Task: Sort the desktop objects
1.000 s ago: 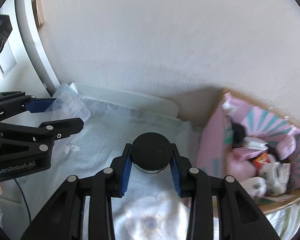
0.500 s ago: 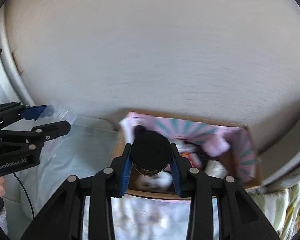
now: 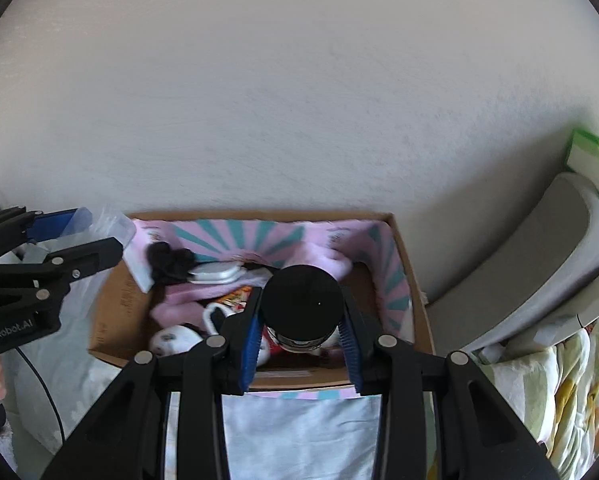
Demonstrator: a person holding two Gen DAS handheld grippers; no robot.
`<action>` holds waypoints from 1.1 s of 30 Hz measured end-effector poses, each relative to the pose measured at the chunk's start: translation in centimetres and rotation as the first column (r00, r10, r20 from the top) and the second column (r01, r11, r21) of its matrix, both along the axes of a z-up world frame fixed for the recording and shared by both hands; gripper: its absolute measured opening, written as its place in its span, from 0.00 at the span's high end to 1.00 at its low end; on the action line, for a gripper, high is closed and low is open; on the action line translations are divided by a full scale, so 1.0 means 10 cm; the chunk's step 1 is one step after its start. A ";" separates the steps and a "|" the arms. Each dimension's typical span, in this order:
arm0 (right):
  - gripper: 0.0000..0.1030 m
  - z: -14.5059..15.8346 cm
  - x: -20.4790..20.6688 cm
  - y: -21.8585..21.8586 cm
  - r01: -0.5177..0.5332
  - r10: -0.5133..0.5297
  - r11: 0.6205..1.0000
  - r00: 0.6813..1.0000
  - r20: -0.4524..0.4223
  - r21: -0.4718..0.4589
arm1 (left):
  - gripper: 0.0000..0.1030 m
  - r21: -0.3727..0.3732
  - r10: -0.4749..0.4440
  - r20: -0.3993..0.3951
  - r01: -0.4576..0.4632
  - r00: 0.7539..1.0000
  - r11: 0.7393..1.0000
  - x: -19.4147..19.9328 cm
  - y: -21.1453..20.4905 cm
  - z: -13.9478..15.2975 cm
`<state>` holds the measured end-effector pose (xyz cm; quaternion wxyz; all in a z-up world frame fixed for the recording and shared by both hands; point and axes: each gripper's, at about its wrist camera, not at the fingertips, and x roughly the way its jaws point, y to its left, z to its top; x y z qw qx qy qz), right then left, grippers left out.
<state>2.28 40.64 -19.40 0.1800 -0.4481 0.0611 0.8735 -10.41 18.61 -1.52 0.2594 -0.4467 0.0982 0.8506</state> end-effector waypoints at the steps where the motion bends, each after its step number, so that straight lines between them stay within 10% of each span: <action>1: 0.68 -0.05 -0.01 0.05 0.002 -0.002 1.000 1.000 0.005 -0.006 | 0.52 -0.008 0.003 0.006 -0.003 1.000 1.000 -0.05 0.07 -0.09; 15: 0.67 -0.36 -0.25 0.21 -0.016 0.021 0.996 0.998 0.061 -0.090 | 0.43 -0.069 0.019 0.084 -0.014 0.996 0.998 -0.24 0.21 -0.42; 17: 0.46 -0.40 -0.27 0.24 -0.006 0.014 0.994 0.997 0.070 -0.105 | 0.01 -0.067 0.046 0.105 -0.039 0.993 0.997 -0.30 0.25 -0.46; 18: 0.21 -0.40 -0.26 0.25 -0.005 0.012 0.994 0.998 0.068 -0.109 | 0.00 -0.049 0.055 0.097 -0.050 0.994 0.998 -0.30 0.21 -0.43; 21: 0.00 -0.38 -0.22 0.30 0.001 0.003 0.995 0.999 0.042 -0.102 | 0.00 0.011 0.036 0.119 -0.037 0.992 0.999 -0.30 0.13 -0.34; 33: 0.00 -0.24 -0.11 0.27 -0.005 0.006 1.000 1.000 0.026 -0.031 | 0.00 0.049 0.054 -0.002 -0.054 0.999 0.997 -0.21 0.04 -0.02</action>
